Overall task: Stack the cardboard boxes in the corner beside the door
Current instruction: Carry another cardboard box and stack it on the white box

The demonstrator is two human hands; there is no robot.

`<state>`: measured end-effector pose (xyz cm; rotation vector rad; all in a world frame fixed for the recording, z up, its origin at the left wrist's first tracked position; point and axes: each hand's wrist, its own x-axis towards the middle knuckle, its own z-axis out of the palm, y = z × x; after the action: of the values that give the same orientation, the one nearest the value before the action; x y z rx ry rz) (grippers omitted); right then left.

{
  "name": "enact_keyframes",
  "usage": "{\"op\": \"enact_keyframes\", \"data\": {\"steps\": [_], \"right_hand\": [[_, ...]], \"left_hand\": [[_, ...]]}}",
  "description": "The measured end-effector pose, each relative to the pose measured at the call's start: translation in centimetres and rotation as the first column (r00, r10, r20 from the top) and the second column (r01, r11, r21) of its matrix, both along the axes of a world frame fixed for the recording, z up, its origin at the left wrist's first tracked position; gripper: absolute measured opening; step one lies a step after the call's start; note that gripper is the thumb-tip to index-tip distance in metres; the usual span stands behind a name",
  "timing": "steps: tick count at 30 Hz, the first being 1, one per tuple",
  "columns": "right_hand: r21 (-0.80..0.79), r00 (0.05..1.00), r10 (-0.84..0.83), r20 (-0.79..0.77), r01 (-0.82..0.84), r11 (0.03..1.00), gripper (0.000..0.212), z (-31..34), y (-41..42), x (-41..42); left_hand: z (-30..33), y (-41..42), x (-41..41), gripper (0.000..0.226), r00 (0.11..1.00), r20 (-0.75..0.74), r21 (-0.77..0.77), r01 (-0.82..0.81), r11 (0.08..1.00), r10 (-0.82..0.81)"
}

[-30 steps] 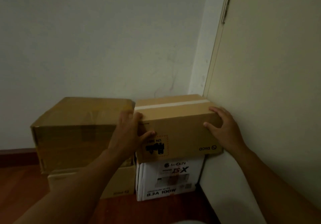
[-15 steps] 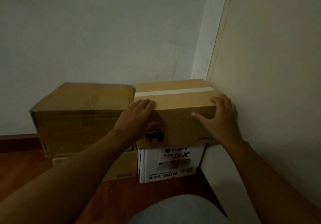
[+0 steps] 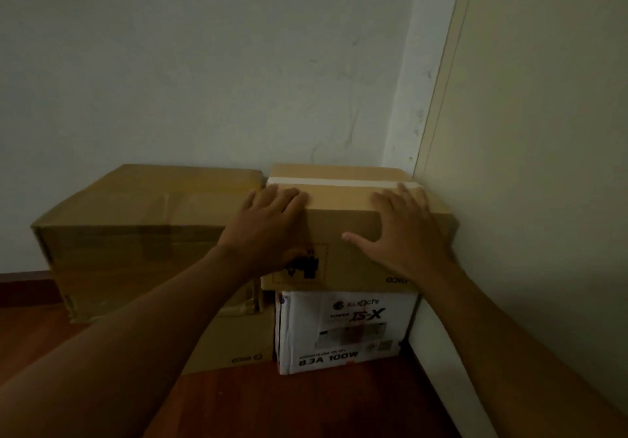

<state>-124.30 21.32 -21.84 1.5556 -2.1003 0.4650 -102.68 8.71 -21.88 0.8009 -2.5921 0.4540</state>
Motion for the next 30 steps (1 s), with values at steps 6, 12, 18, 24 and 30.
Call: {"op": "enact_keyframes", "data": {"steps": [6,12,18,24,30], "right_hand": [[-0.047,0.998,0.044,0.036,-0.042,0.998,0.095,-0.4,-4.0,-2.6],[-0.105,0.996,0.026,0.09,-0.017,0.994,0.09,-0.6,-7.5,-4.6],[-0.116,0.994,0.04,0.104,-0.028,0.993,0.087,-0.7,-7.6,-5.2],[-0.05,0.99,0.017,0.14,-0.01,0.999,0.093,-0.2,-7.1,-4.7],[-0.063,0.994,0.012,0.108,-0.005,0.998,0.091,-0.4,-7.3,-4.4]], "left_hand": [[-0.5,-3.3,-1.1,0.097,0.999,-0.031,-0.05,0.021,0.999,-0.023],[-0.7,-5.3,-3.4,0.098,0.999,-0.052,-0.028,-0.003,1.0,0.002],[-0.7,-4.8,-3.6,0.1,0.996,-0.079,-0.001,0.043,0.999,-0.043],[-0.2,-5.4,3.5,0.127,0.974,-0.094,0.075,-0.199,0.977,0.205],[-1.1,-7.3,10.4,0.126,0.902,0.061,0.05,-0.431,0.901,0.428]]}}
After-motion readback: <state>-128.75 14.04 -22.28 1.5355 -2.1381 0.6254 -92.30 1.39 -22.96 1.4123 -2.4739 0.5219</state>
